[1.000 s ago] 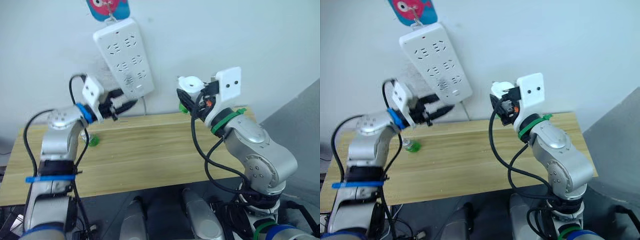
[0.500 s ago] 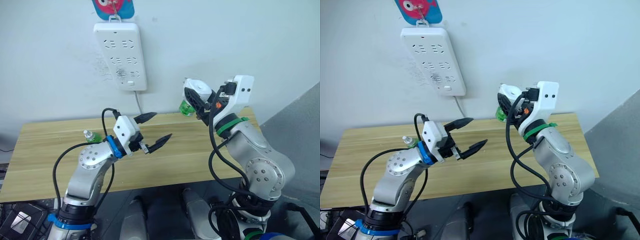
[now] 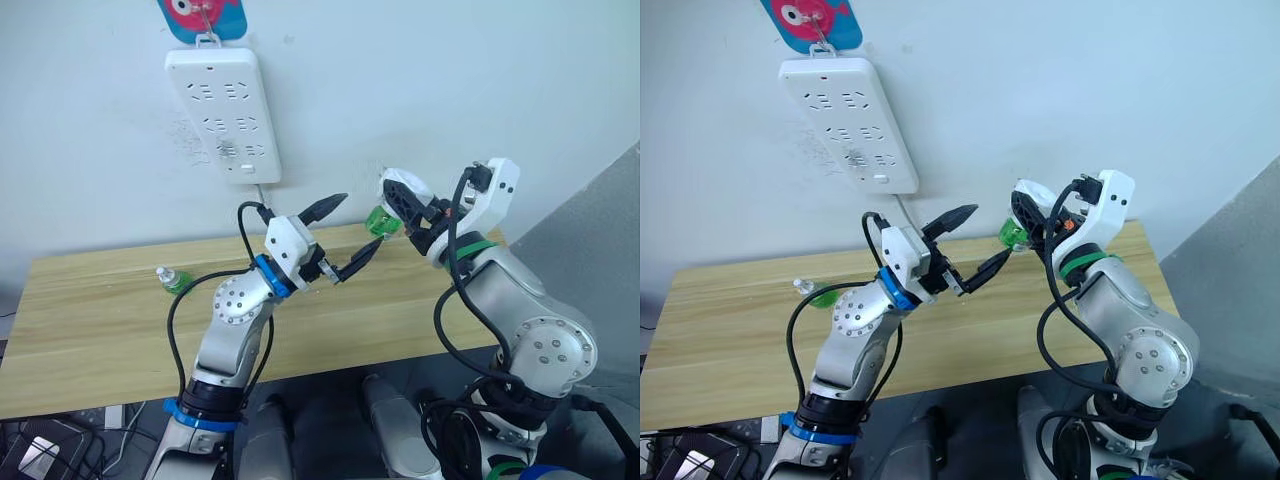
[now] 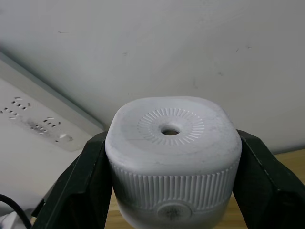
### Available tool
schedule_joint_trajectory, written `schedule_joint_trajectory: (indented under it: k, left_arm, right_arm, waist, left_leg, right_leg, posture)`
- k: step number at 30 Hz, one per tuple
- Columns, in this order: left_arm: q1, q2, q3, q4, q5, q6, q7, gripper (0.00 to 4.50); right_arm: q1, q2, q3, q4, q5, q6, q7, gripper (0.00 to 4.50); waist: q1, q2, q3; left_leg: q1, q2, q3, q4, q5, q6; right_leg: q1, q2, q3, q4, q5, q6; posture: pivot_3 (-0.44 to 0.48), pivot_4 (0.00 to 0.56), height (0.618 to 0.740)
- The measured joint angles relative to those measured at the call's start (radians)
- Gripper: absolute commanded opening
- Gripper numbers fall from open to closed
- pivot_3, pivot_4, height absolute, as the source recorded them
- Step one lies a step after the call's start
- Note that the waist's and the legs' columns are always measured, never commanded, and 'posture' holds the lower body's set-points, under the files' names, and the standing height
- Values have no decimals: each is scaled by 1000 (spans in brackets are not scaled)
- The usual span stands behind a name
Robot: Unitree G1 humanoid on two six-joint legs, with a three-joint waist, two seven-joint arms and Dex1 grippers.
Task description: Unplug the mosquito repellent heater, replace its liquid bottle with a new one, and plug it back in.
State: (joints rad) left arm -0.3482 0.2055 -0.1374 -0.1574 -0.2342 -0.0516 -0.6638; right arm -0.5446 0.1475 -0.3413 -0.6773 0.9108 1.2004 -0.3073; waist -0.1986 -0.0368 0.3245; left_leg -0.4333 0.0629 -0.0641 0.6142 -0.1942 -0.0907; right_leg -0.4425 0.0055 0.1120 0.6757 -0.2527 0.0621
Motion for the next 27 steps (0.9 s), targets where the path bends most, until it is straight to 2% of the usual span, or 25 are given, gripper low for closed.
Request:
schedule_joint_trajectory:
  k: [10, 20, 27]
  left_arm:
    - [20, -10, -3, -37, -21, 48, 30, 4500]
    - [18, 25, 39, -91, -58, 92, 45, 4500]
    - [74, 65, 55, -158, -83, 135, 41, 4500]
  right_arm:
    - [-22, -10, 39, 58, 259, -134, -185, 2958]
    - [-24, -127, 132, 66, 370, -216, -224, 2958]
    - [-15, -183, 170, 71, 412, -280, -238, 2958]
  waist:
    - [-1, 0, 0]
    - [0, 0, 0]
    - [1, 0, 0]
  left_leg:
    - [0, 0, 1, 0, 0, 0]
    - [0, 0, 1, 0, 0, 0]
    - [0, 1, 1, 0, 0, 0]
  right_leg:
    - [0, 0, 1, 0, -2, 4]
    - [0, 1, 1, -2, -3, 4]
    - [0, 1, 2, -2, -3, 4]
  posture:
    - [-266, 314, 740]
    - [-267, 310, 740]
    - [-256, 309, 740]
